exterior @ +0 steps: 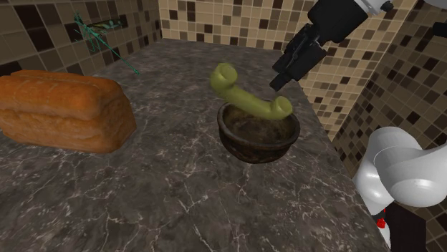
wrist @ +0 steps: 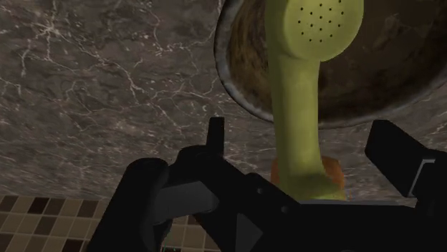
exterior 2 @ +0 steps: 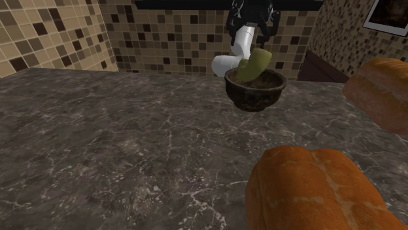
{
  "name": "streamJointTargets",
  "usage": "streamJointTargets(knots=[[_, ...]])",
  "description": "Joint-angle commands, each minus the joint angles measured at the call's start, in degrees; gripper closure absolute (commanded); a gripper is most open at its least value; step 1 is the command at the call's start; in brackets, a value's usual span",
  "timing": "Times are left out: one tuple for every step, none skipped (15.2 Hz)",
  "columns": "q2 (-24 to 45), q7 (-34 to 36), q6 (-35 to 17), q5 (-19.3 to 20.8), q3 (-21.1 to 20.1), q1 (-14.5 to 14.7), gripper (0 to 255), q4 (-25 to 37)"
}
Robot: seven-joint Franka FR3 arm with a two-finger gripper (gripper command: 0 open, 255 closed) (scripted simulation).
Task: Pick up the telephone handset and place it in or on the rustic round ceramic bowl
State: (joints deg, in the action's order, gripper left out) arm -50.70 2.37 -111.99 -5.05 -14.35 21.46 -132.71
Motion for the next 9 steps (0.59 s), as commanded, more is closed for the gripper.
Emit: streamJointTargets(knots=[[0.0, 0.0, 0.0, 0.0, 0.0, 0.0, 0, 0.0], [0.0, 0.0, 0.0, 0.0, 0.0, 0.0, 0, 0.0], [0.0, 0.0, 0.0, 0.0, 0.0, 0.0, 0, 0.0], [-0.37, 0.02, 1.98, 0.07, 0.19, 0.05, 0, 1.6], [-0.66, 0.04, 3.94, 0.15, 0.38, 0.09, 0, 3.27], [-0.87, 0.06, 5.9, 0.24, 0.55, 0.12, 0, 5.01], [-0.97, 0.09, 7.43, 0.3, 0.68, 0.13, 0, 6.43], [-0.97, 0.09, 7.43, 0.3, 0.68, 0.13, 0, 6.43], [-0.99, 0.09, 7.43, 0.3, 0.68, 0.13, 0, 6.42]])
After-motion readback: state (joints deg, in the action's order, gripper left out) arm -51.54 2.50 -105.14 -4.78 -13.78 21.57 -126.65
